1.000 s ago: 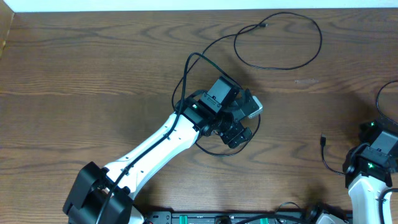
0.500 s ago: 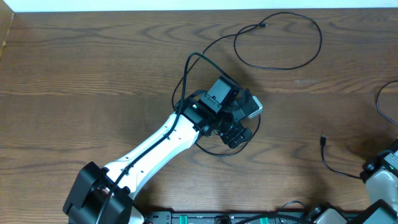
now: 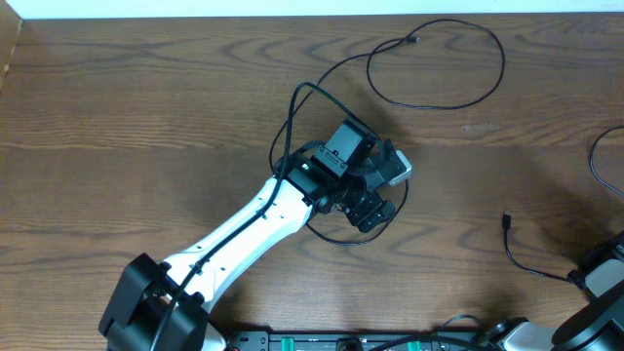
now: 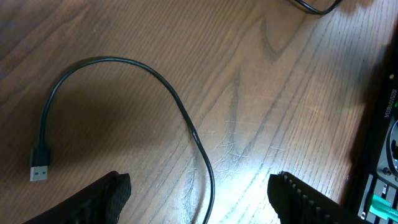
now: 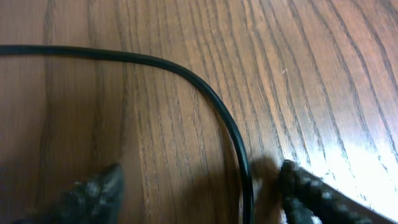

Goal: Untangle cables

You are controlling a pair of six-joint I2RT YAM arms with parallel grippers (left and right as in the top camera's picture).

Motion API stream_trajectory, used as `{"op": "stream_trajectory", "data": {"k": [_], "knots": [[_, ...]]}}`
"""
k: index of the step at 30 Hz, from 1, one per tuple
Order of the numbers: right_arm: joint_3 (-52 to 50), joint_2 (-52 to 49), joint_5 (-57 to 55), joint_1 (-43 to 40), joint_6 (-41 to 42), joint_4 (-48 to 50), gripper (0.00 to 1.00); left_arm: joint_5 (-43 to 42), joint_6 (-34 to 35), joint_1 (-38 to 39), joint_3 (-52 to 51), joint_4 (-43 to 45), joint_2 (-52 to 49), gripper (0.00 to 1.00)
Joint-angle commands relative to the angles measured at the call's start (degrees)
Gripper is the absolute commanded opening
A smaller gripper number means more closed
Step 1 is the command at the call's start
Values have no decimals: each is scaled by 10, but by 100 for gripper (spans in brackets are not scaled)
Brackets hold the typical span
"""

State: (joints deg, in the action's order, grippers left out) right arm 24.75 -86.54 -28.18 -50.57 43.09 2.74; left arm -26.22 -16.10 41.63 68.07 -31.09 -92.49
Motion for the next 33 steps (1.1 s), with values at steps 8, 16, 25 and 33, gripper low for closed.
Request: {"op": "stream_trajectory", "data": {"k": [8,16,25,33], "knots": [[-2,-20,46,-2,10,-5,11,1,5,-3,4,-1,1,76],[-2,-18,83,0,-9,20,1,1,5,-3,4,-1,1,76],[58,86,380,0,-26,158,1,1,5,-3,4,-1,1,76],[214,124,508,0,111,219,1,1,5,-3,4,-1,1,76]]}}
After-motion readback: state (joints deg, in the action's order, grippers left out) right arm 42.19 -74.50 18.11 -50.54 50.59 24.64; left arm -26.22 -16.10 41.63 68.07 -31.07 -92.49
